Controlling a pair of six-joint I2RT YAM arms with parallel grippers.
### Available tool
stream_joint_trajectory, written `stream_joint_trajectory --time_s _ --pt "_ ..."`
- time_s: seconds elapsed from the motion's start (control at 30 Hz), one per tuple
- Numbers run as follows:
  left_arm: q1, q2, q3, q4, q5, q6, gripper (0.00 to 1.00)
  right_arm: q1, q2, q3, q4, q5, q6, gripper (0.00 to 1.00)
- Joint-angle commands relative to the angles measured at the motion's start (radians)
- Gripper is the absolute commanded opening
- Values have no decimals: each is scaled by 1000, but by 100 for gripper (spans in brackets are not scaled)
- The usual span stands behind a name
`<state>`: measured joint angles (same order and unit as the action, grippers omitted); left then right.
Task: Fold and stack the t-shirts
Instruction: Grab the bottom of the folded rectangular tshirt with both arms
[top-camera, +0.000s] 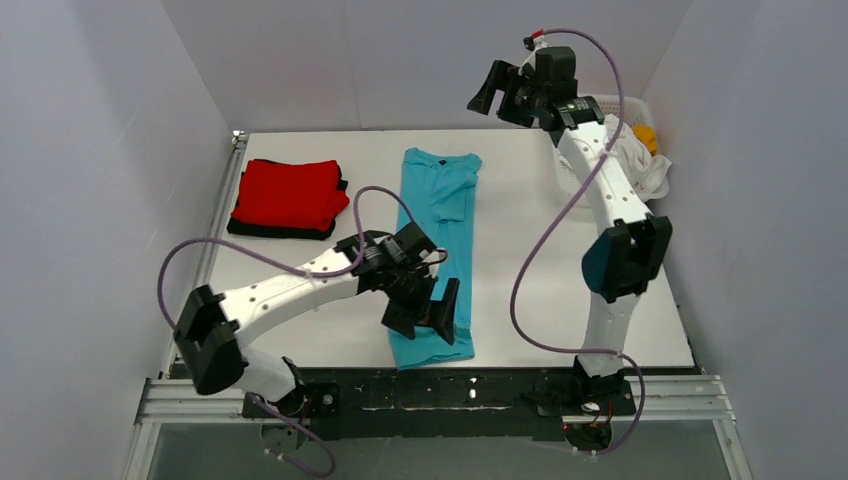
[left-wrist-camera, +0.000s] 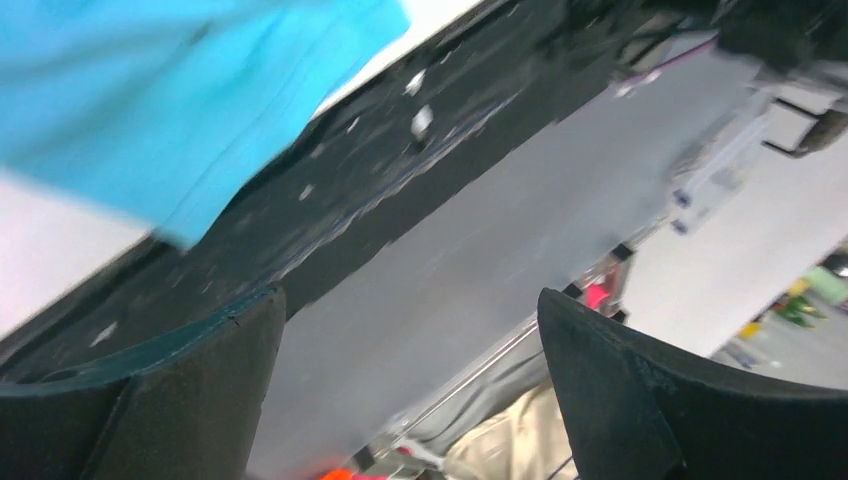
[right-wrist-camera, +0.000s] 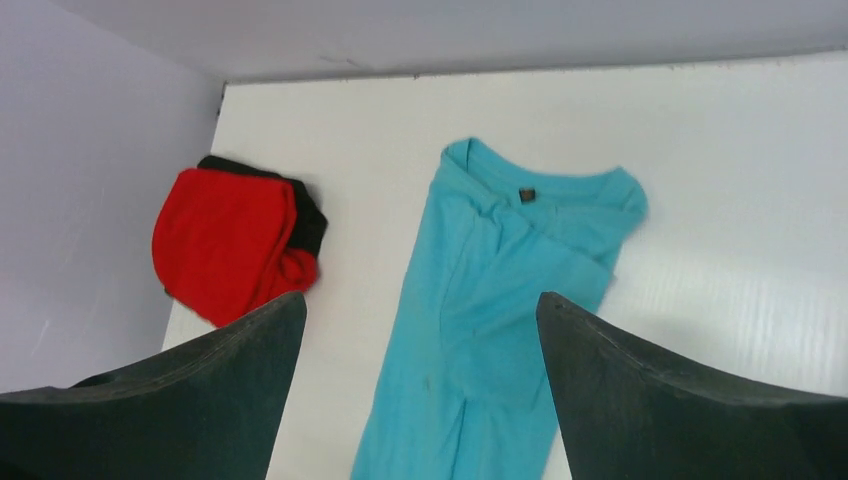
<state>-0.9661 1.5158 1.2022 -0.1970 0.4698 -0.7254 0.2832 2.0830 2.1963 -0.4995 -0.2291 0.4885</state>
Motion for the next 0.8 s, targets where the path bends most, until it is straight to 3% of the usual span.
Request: stream_joint_trajectory --time_s 0.0,0.1,0.2,0.33,0.47,0.6,0.77 --pt "-6 -219 -120 -358 -172 92 98 21 -235 -305 -133 29 -76 92" --pt "4 -356 -243 -386 -298 53 98 55 -438 -576 -163 96 -61 90" --pt "24 -433 -377 -315 -330 0 98 110 -644 -876 -176 174 36 88" --pt "33 -403 -454 -151 -305 -56 95 225 -880 -1195 -149 149 175 85" --pt "33 -309 -466 -18 -299 -97 84 420 -1014 -1423 -70 70 338 84" --pt "33 -219 -495 100 -288 -168 68 517 -1038 -1513 -26 88 448 80" --pt "33 -156 -503 100 -275 -201 57 564 -1025 -1569 67 85 591 68"
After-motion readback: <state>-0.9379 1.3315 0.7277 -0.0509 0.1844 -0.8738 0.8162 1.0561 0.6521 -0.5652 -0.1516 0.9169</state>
